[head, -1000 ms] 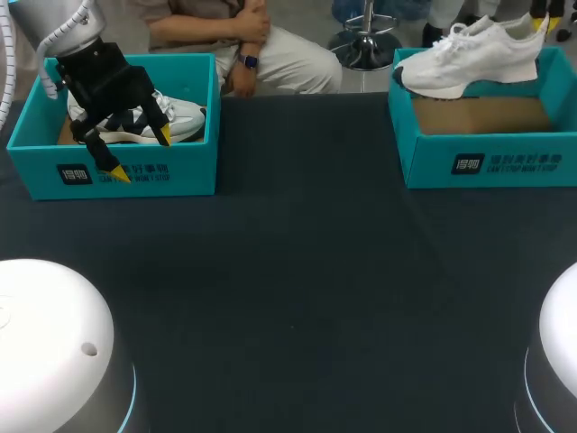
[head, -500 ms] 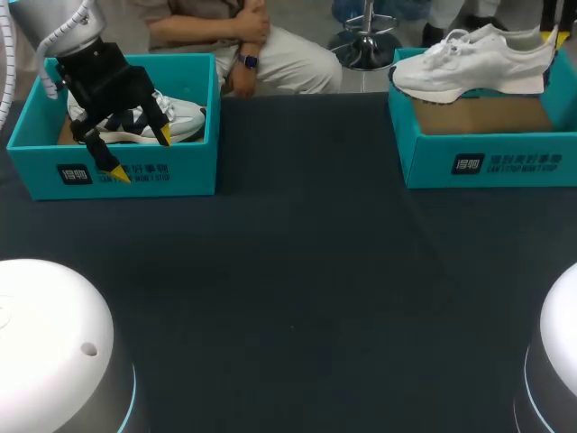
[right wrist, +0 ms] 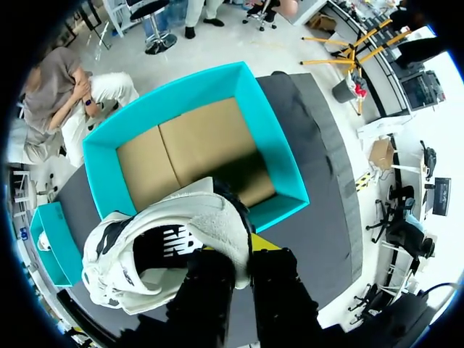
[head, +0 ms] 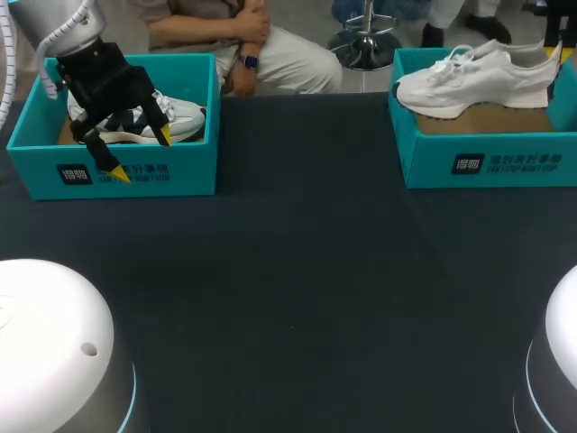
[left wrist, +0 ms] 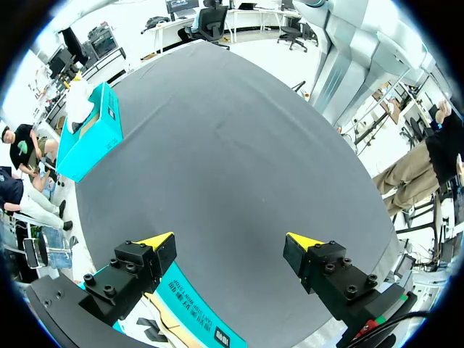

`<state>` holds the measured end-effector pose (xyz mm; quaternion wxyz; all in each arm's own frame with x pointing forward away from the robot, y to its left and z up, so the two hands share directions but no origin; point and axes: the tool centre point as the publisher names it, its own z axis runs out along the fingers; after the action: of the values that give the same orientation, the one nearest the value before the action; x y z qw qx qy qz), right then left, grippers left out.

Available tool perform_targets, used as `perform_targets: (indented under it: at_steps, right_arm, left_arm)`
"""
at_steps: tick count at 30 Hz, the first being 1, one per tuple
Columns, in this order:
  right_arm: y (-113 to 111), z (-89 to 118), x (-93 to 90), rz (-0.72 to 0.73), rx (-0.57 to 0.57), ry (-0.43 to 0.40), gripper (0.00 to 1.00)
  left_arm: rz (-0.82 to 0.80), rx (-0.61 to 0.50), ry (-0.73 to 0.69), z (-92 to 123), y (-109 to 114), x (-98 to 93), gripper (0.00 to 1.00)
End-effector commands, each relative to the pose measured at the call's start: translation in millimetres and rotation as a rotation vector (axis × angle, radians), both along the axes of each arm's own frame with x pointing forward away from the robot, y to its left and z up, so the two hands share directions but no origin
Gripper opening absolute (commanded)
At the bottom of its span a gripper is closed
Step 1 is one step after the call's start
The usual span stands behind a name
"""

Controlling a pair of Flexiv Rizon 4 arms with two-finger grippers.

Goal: Take the shoe out of the shoebox, open the shoe tongue, remove and reinsert the insole, then place the shoe into the shoebox

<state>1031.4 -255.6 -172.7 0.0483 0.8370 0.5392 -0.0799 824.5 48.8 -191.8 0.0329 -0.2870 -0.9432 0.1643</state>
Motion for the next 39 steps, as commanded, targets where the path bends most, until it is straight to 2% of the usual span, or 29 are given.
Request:
perform_targets:
  at_steps: [1, 8, 13, 23, 32, 39]
  right_arm:
    - [-0.2, 1.5, -1.9, 0.001, 0.001, -0.006, 0.0]
    - [-0.2, 1.5, -1.9, 0.001, 0.001, -0.006, 0.0]
    - [-12.0, -2.2, -4.4, -0.02, -0.019, -0.02, 0.0]
    - [-33.1, -22.8, -5.1, -0.035, -0.039, -0.047, 0.0]
    - [-43.3, -51.8, -1.6, -0.006, -0.069, -0.068, 0.0]
    - [-53.8, -63.8, -3.4, 0.017, -0.109, -0.078, 0.0]
  left_arm:
    - [-0.001, 0.003, 0.001, 0.1, 0.0, 0.6, 1.0]
    - [-0.001, 0.003, 0.001, 0.1, 0.0, 0.6, 1.0]
    - [-0.001, 0.003, 0.001, 0.1, 0.0, 0.6, 1.0]
    - [-0.001, 0.003, 0.001, 0.1, 0.0, 0.6, 1.0]
    - [-0.001, 0.003, 0.001, 0.1, 0.0, 0.6, 1.0]
    - [-0.001, 0.003, 0.001, 0.1, 0.0, 0.6, 1.0]
